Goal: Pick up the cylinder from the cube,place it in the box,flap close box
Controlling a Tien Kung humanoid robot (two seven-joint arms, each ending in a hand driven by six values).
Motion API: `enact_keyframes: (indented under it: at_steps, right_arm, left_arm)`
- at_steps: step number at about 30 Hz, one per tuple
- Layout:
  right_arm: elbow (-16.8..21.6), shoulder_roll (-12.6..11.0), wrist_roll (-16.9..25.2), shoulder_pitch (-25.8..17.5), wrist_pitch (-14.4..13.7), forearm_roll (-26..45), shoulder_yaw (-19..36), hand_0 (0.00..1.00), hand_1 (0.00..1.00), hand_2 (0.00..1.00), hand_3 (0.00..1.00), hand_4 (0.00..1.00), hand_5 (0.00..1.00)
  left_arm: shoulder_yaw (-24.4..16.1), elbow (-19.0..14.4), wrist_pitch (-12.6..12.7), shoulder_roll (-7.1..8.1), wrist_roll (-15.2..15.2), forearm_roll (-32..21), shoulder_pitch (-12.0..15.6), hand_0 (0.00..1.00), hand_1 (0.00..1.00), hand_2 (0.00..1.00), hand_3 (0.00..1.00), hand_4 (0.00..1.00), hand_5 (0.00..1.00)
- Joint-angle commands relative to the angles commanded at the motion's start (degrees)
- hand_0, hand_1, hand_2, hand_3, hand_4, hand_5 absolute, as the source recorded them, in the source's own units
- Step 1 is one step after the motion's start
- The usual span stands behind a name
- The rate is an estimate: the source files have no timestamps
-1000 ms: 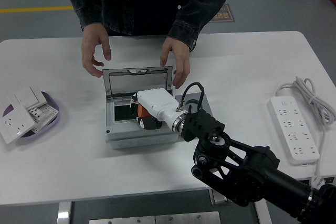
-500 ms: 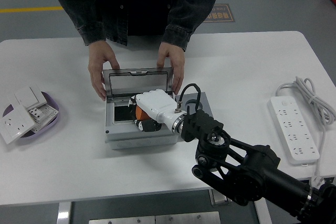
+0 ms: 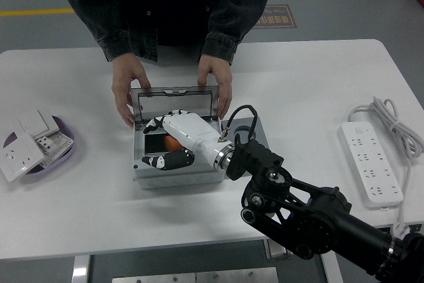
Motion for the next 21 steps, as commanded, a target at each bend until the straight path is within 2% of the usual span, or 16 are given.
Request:
enact_keyframes:
  at_steps: [5, 6, 7, 10, 12, 13, 18, 19, 21]
  right_arm:
    - [4.02, -3.11, 1.60, 0.99, -0.21, 10.71, 0.67, 0.880, 0.716, 0.701, 0.694, 0.786, 0.477]
    - [4.95, -3.89, 1.48, 1.55, -0.31, 12.70, 0.92, 0.880, 0.716, 0.701, 0.694, 0.786, 0.477]
    - [6.00, -4.82, 1.30, 2.37, -0.43, 14.79, 1.26, 0.832, 0.702, 0.687, 0.687, 0.784, 0.473]
    - [7.56, -6.93, 0.75, 4.88, -0.67, 20.25, 2.13, 0.832, 0.702, 0.687, 0.687, 0.784, 0.473]
    - [7.36, -8.03, 0.34, 6.91, -0.77, 23.30, 2.59, 0.832, 0.702, 0.687, 0.687, 0.784, 0.473]
    - [7.10, -8.39, 0.22, 7.77, -0.81, 24.57, 2.70, 0.735, 0.661, 0.671, 0.685, 0.779, 0.480]
    - [3.50, -9.36, -0.40, 12.68, -0.98, 29.18, 2.45, 0.735, 0.661, 0.671, 0.685, 0.779, 0.480]
    - [2.37, -9.34, -0.42, 13.53, -0.96, 29.66, 2.17, 0.594, 0.615, 0.657, 0.685, 0.771, 0.479]
    - [-0.13, -9.07, -0.26, 15.15, -0.96, 30.80, 1.11, 0.594, 0.615, 0.657, 0.685, 0.771, 0.479]
  left_arm:
    - [-0.21, 0.00, 0.01, -0.10, 0.08, 0.12, 0.18, 0.640, 0.671, 0.662, 0.713, 0.761, 0.337]
    - [-0.24, 0.00, 0.01, -0.10, 0.09, 0.14, 0.21, 0.640, 0.671, 0.662, 0.713, 0.761, 0.337]
    - [-0.28, 0.00, 0.00, -0.10, 0.11, 0.19, 0.24, 0.640, 0.672, 0.662, 0.713, 0.762, 0.337]
    - [-0.42, 0.00, 0.00, -0.05, 0.15, 0.33, 0.26, 0.640, 0.672, 0.662, 0.713, 0.762, 0.337]
    - [-0.45, 0.00, 0.00, 0.00, 0.16, 0.39, 0.23, 0.640, 0.672, 0.662, 0.713, 0.762, 0.337]
    - [-0.43, 0.00, 0.01, 0.02, 0.15, 0.38, 0.21, 0.640, 0.672, 0.662, 0.714, 0.764, 0.339]
    - [-0.36, 0.00, -0.01, 0.17, 0.17, 0.46, 0.11, 0.640, 0.672, 0.662, 0.714, 0.764, 0.339]
    - [-0.34, 0.00, -0.01, 0.20, 0.19, 0.49, 0.10, 0.640, 0.672, 0.662, 0.713, 0.764, 0.341]
    - [-0.31, 0.00, -0.01, 0.25, 0.21, 0.52, 0.07, 0.640, 0.672, 0.662, 0.713, 0.764, 0.341]
